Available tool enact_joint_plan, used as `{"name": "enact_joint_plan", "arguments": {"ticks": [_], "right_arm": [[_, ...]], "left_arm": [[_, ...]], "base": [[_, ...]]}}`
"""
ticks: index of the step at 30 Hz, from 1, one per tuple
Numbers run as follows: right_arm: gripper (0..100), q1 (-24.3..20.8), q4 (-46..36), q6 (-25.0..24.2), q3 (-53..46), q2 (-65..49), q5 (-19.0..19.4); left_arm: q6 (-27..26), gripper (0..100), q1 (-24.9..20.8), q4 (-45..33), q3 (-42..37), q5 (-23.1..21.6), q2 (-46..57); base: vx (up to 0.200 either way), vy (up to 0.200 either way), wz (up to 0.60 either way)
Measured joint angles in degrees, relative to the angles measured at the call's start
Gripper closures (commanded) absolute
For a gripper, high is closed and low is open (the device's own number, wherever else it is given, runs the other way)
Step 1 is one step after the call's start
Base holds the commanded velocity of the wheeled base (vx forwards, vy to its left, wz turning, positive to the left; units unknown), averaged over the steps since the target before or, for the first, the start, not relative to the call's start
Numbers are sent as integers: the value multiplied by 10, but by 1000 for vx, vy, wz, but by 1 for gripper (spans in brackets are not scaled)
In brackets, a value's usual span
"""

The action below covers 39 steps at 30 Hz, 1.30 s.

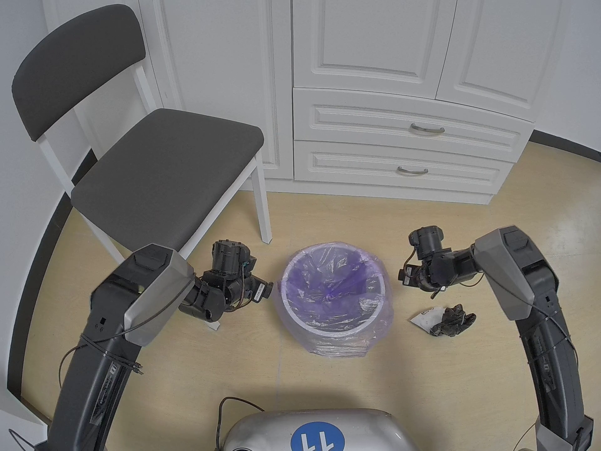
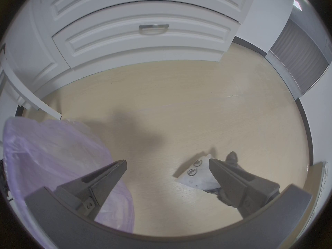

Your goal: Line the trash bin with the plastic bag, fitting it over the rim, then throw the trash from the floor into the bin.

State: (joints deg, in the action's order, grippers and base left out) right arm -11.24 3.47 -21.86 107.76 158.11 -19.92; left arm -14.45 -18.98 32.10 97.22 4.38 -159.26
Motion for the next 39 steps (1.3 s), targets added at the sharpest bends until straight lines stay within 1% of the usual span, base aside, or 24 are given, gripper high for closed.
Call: {"name": "enact_joint_plan", "arguments": {"ticks": [3,7,12,15,18,20,25,30,36,39], "right_arm": [[0,11,7,10,-42,-40,4],[0,21,44,25,-107,-84,7],[0,28,138,57,-203,-127,8],[0,29,205,86,-260,-154,8],[0,30,274,117,-327,-196,9],[0,26,299,129,-360,-225,10],[0,4,324,141,-426,-293,11],[0,-41,336,138,-471,-335,12],[0,-97,341,123,-486,-324,11],[0,-115,342,116,-479,-300,11]], "left_arm": [[1,0,-1,20,-61,4,34],[4,0,-3,52,-135,13,74],[16,0,-10,103,-217,21,117],[24,0,-17,128,-272,24,143],[41,0,-28,161,-340,30,174],[54,0,-35,186,-381,35,194],[78,0,-48,248,-481,46,247],[91,0,-54,326,-570,59,297],[116,0,-50,439,-660,68,332],[131,0,-45,477,-695,71,338]], "base": [[0,0,0],[0,0,0],[0,0,0],[0,0,0],[0,0,0],[0,0,0],[0,0,0],[0,0,0],[0,0,0],[0,0,0]]}}
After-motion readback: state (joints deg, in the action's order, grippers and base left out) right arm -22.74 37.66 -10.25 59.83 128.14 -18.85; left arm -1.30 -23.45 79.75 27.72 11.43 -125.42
